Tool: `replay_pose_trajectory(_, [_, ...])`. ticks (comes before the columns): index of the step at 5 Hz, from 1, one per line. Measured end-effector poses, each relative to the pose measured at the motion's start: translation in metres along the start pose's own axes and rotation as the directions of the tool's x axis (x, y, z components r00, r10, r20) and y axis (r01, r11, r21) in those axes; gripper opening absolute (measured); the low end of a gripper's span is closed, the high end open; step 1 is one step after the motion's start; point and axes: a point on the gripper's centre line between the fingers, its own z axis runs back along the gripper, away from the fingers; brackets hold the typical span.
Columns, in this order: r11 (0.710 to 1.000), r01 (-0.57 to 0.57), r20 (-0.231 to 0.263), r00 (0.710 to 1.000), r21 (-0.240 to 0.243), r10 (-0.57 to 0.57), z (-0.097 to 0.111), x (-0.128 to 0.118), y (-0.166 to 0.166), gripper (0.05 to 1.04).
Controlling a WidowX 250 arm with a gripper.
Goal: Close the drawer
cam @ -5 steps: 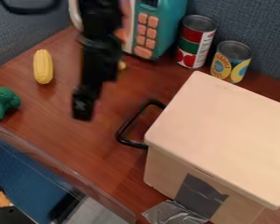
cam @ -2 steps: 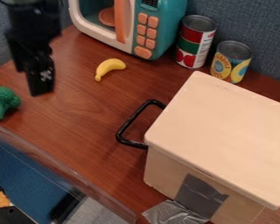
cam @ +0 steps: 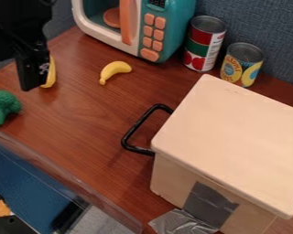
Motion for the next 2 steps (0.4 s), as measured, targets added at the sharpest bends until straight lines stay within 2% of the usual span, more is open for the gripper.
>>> replay_pose_trajectory(1, [0.995,-0.094,-0.001,0.996,-0.017,0.094,0.007,0.001,0.002,0.999])
replay_pose_trajectory(2, [0.983,-0.123,0.014,0.992,-0.134,0.126,0.007,0.001,0.013,0.999])
